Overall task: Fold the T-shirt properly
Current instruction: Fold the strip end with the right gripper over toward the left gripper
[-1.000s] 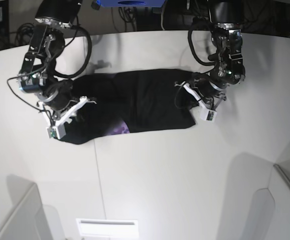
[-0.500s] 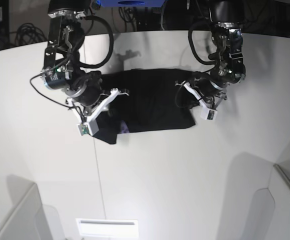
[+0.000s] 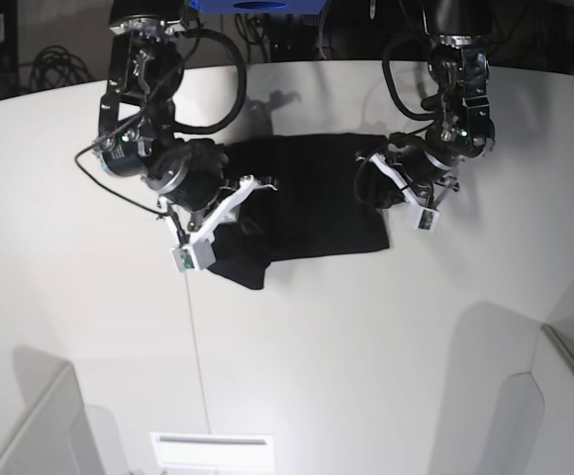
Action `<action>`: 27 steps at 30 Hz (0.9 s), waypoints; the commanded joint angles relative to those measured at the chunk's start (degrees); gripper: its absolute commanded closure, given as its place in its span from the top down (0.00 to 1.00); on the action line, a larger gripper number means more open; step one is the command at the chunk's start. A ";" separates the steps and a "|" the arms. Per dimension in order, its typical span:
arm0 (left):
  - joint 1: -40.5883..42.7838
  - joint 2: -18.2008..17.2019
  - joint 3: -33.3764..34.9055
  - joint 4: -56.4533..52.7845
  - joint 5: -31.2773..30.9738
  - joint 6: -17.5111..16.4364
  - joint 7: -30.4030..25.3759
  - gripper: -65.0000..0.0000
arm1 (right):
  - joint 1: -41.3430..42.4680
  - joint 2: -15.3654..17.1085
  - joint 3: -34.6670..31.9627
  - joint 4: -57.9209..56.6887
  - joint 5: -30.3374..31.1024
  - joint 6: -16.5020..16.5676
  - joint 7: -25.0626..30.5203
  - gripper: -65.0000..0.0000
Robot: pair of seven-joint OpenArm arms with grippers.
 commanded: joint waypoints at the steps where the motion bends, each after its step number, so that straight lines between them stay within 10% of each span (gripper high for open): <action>1: 0.22 -0.15 0.07 0.18 1.92 0.68 2.55 0.00 | 0.50 -0.29 -0.17 1.24 2.44 -0.23 1.30 0.00; 5: 0.22 -0.15 0.07 0.18 1.92 0.68 2.55 0.00 | 0.50 -0.20 -0.43 1.24 6.66 -5.86 1.30 0.00; 13: 0.30 -0.24 0.07 0.18 1.92 0.68 2.55 0.00 | 0.41 -0.38 -1.84 1.24 10.79 -6.30 1.48 0.00; 27: 0.30 -0.33 -0.37 0.18 1.92 0.68 2.55 0.00 | 1.99 3.49 -15.99 -4.74 10.53 -15.26 15.28 0.00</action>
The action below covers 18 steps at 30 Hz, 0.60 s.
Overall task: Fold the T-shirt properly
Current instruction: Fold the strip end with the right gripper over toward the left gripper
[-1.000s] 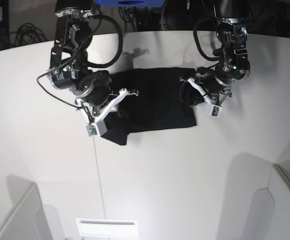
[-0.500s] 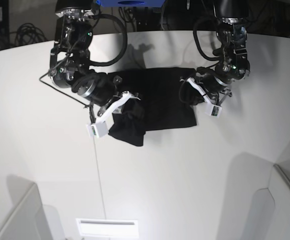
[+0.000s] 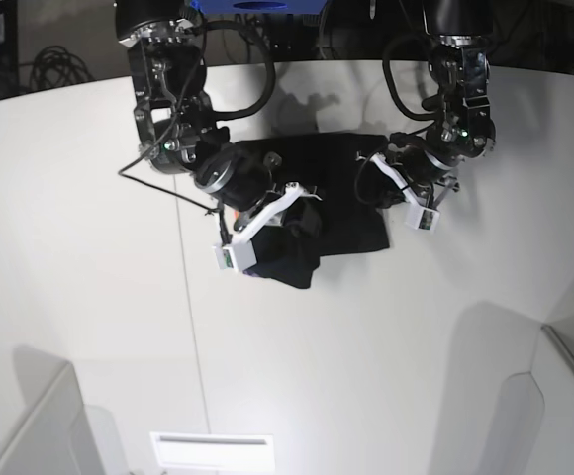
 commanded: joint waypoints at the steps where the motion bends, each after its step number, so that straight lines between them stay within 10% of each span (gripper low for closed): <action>1: 0.65 -0.33 -0.13 0.18 1.95 0.70 2.57 0.00 | 0.61 -0.07 -0.82 0.68 1.04 0.43 1.47 0.00; 18: 1.97 -2.61 -0.31 2.12 1.51 0.70 2.66 0.00 | 2.81 -0.16 -6.45 -6.00 -5.99 -0.80 4.19 0.00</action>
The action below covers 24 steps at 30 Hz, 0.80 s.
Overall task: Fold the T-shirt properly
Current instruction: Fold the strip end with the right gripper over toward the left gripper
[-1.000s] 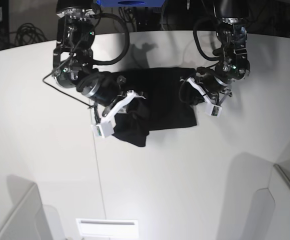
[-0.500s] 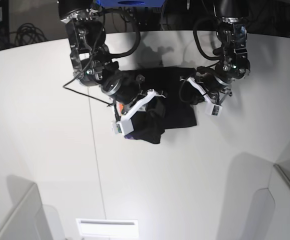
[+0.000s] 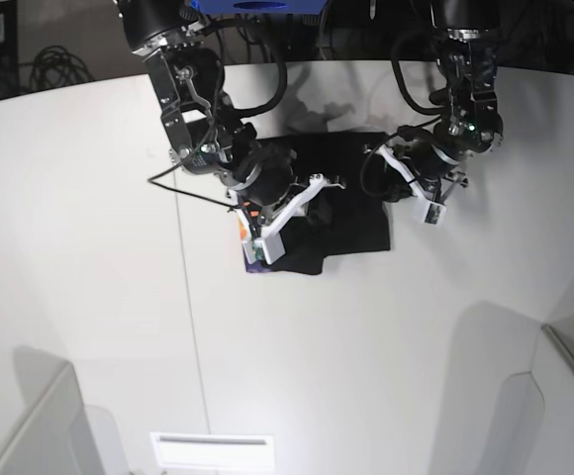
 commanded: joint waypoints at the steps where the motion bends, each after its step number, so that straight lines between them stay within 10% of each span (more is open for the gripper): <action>1: 0.22 -0.54 -0.13 0.15 1.55 0.70 2.20 0.00 | 0.80 -0.51 -0.11 1.14 0.39 0.47 1.14 0.00; 24: 6.20 -1.06 -5.59 4.90 1.37 0.62 2.38 0.00 | 1.06 -0.60 -4.33 1.23 0.30 0.29 1.40 0.00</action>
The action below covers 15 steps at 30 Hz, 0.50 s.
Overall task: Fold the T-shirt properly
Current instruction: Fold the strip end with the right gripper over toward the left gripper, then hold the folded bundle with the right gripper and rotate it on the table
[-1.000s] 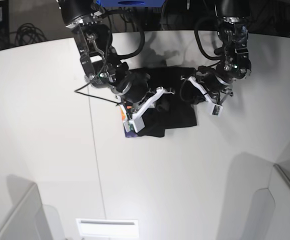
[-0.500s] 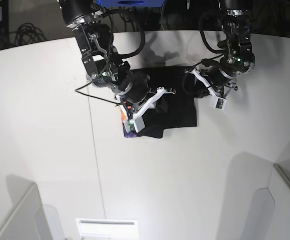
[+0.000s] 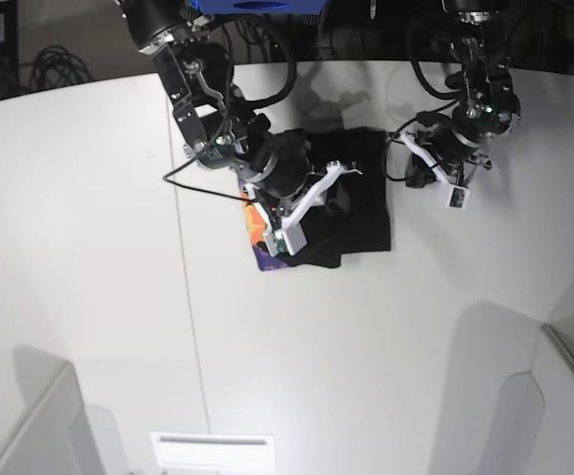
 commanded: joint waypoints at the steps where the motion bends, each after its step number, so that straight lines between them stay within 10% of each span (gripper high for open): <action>1: 1.60 -0.39 -1.20 1.45 1.07 0.29 1.50 0.00 | 1.39 -0.57 0.04 0.86 0.70 0.42 1.22 0.00; 15: 9.95 -0.30 -12.27 7.95 0.98 0.20 1.50 0.00 | 2.80 -2.68 -0.05 -3.89 0.70 0.42 1.22 0.00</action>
